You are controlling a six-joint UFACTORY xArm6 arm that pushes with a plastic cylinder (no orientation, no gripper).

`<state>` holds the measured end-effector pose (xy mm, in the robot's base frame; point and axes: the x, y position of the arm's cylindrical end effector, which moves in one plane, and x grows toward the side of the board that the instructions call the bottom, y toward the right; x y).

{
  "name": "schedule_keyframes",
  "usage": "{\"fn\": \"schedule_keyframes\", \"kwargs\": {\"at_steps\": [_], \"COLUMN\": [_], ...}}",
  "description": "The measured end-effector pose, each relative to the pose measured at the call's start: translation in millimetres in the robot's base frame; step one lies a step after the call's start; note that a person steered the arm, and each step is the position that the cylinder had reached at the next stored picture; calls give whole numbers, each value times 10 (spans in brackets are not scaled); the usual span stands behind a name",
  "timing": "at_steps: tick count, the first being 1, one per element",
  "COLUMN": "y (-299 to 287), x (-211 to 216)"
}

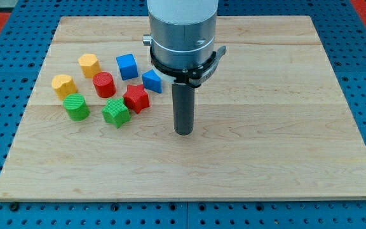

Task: Push the green star into the red star

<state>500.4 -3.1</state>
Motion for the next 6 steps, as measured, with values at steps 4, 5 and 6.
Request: {"fn": "schedule_keyframes", "kwargs": {"at_steps": [4,5,6], "y": [-591,-1311,-1489], "x": [618,429,-19]}}
